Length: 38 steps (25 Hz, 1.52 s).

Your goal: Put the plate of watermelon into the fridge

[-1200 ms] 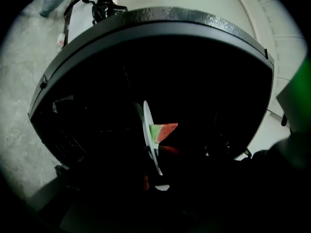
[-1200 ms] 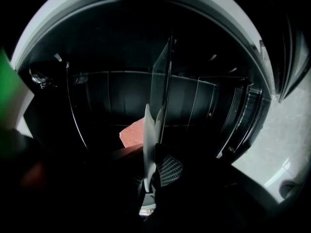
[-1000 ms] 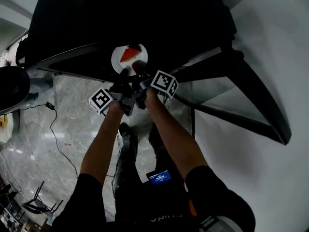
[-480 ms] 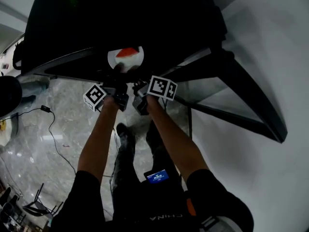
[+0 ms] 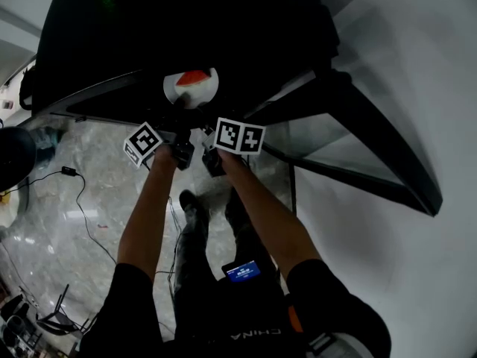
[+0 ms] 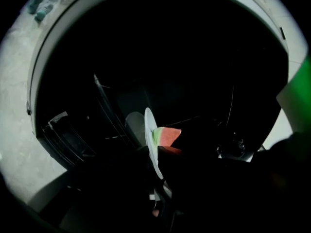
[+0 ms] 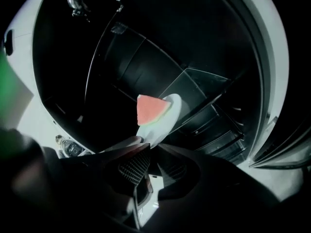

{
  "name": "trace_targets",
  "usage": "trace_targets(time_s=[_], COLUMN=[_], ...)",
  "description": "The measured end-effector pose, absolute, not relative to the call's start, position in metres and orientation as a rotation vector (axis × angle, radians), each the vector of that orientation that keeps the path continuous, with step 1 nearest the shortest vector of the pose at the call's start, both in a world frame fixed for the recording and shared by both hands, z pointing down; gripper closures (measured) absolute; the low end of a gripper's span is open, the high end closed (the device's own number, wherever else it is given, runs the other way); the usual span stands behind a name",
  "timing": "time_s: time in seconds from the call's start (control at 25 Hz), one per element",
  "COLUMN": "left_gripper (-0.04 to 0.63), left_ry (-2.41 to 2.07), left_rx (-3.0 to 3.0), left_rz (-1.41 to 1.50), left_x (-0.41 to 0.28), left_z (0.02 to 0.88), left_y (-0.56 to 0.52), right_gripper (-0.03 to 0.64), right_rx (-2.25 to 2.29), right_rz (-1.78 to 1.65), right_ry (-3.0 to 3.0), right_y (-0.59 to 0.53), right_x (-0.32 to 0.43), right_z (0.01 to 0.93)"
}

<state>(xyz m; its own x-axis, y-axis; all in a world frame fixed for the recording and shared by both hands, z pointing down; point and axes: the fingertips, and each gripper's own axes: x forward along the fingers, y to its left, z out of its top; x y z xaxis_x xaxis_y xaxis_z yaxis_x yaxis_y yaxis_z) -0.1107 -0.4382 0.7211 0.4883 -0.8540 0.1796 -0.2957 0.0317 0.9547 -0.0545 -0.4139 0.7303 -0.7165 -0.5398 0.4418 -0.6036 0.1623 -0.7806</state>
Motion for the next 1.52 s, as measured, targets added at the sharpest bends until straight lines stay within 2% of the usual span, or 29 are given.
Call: trace_targets(time_s=[0.2,0.52,0.68,0.96,1.52], left_gripper=[0.546,0.492,0.491,0.491,0.492], left_ry=[-1.028,-1.056,-1.109,-1.317,-1.369], left_rx=[1.598,1.760,1.861,2.022,2.015], left_rz=[-0.367,-0.006,0.192,0.480,0.531], left_x=[-0.105,-0.101,-0.099,-0.106,-0.112], left_z=[0.722,0.722,0.726,0.729,0.729], left_y=[-0.437,-0.430,-0.423,-0.419,-0.439], right_gripper=[0.561,0.565,0.567,0.568,0.568], right_rx=[1.228,1.258,1.268,1.263,1.251], right_rz=[1.622,1.616,1.606,1.332,1.167], right_ry=[-2.319,-2.299,-2.290,-2.333,-2.310], right_y=[-0.424,-0.431,-0.435,-0.436,-0.454], right_x=[-0.053,-0.054,-0.051,-0.049,-0.051], right_z=[0.730,0.730,0.732,0.731,0.733])
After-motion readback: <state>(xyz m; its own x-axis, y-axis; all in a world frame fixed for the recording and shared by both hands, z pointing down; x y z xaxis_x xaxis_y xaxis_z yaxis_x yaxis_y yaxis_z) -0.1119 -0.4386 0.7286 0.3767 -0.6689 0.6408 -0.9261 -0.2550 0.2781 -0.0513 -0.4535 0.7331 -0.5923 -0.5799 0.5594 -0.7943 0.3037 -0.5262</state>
